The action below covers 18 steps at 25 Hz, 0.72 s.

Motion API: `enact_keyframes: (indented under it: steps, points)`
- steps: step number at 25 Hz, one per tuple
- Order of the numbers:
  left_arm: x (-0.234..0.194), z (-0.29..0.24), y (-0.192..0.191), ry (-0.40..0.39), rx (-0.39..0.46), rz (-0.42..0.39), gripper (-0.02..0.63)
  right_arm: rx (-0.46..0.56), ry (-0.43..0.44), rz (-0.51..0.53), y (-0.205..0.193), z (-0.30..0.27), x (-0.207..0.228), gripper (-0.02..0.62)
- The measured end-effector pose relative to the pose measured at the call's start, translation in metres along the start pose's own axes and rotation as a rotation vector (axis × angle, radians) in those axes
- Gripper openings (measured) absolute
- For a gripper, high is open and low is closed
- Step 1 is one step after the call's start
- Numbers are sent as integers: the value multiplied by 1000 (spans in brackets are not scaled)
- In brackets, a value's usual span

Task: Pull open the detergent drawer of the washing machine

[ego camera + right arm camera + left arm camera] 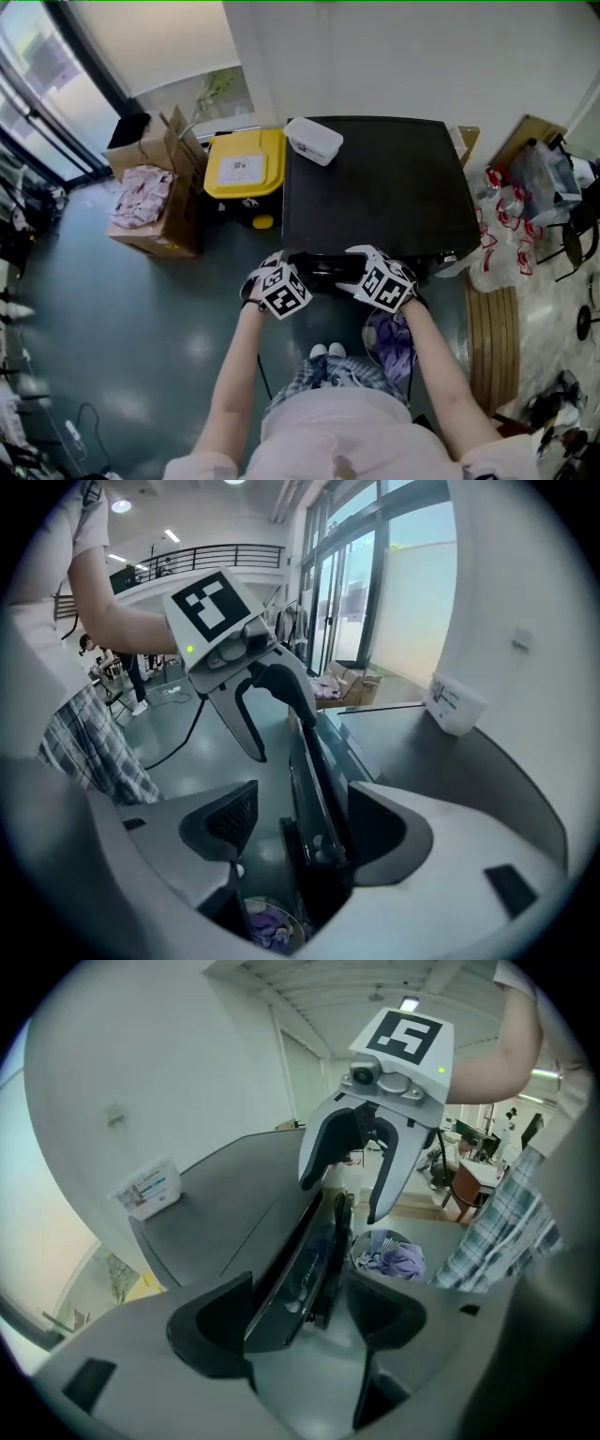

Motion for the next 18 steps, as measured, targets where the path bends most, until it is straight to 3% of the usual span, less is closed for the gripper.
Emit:
enact_keyframes:
  steps: [6, 12, 18]
  points:
    - [3, -12, -9, -56, -78, -74, 328, -65, 42, 59, -7, -13, -3, 299]
    - [1, -11, -8, -73, -94, -101, 298, -133, 70, 112, -17, -20, -6, 288]
    - [2, -15, -11, -65, -129, -154, 276, -169, 44, 166, -24, -24, -6, 259]
Point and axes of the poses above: the fingertips, and each gripper's own axes: z backward along the fingers, x to its right, y out of its top, the point moved 3 cm from there along z, backward along the fingers, and after that the axes turned 14 degrees about x, right-handed, at the moved point
